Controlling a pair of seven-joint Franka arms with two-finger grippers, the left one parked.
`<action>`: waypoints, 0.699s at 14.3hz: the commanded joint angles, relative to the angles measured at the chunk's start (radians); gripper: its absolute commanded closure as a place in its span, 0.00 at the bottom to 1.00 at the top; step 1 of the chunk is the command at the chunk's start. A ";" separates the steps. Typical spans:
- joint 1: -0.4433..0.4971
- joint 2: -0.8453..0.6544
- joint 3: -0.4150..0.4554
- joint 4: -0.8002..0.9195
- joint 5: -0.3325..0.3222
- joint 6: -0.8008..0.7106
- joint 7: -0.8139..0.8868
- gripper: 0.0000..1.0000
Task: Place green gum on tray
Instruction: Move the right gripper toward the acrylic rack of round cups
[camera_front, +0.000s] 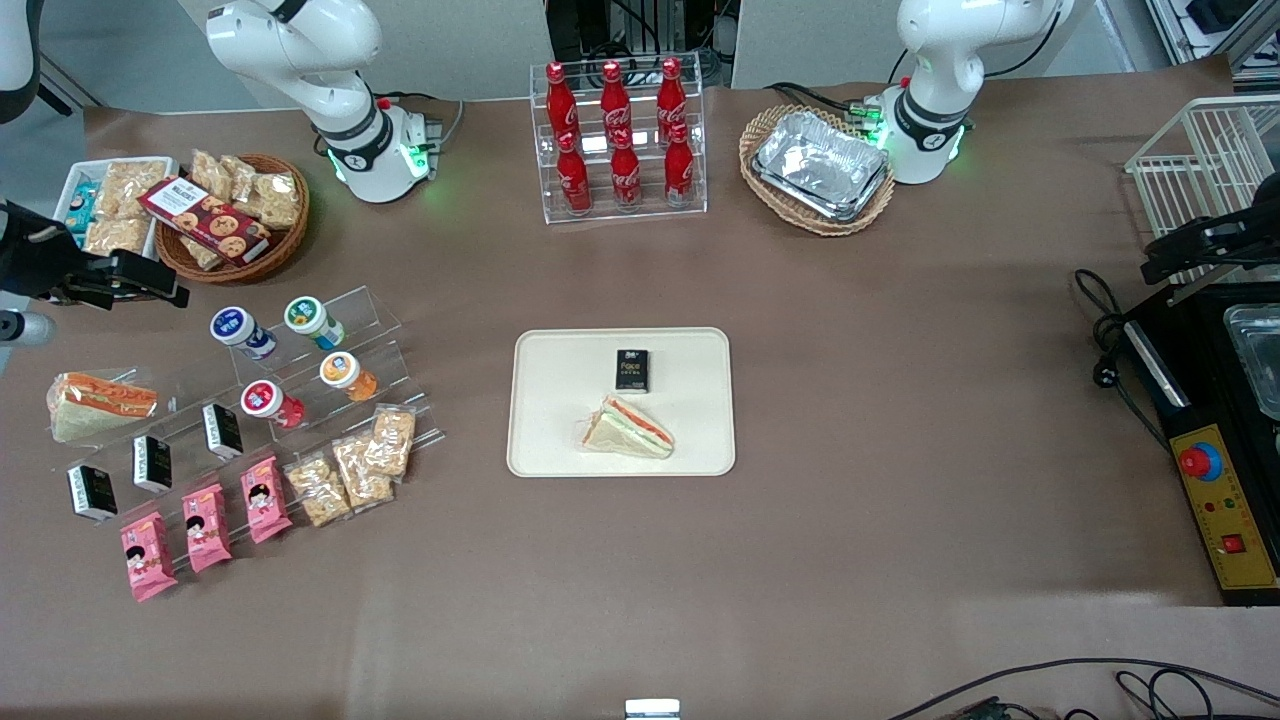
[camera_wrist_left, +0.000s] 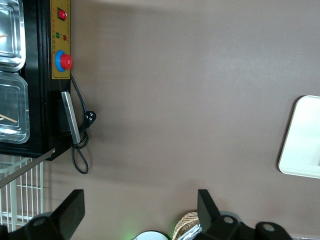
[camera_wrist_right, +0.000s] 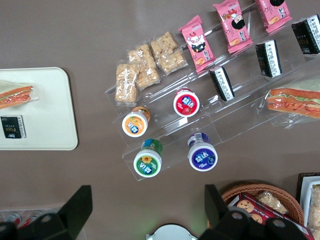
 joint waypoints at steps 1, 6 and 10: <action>0.001 0.009 0.000 0.029 -0.014 -0.035 0.017 0.00; -0.002 0.006 0.000 0.023 -0.002 -0.037 0.022 0.00; 0.027 -0.069 0.027 -0.021 -0.003 -0.063 0.111 0.00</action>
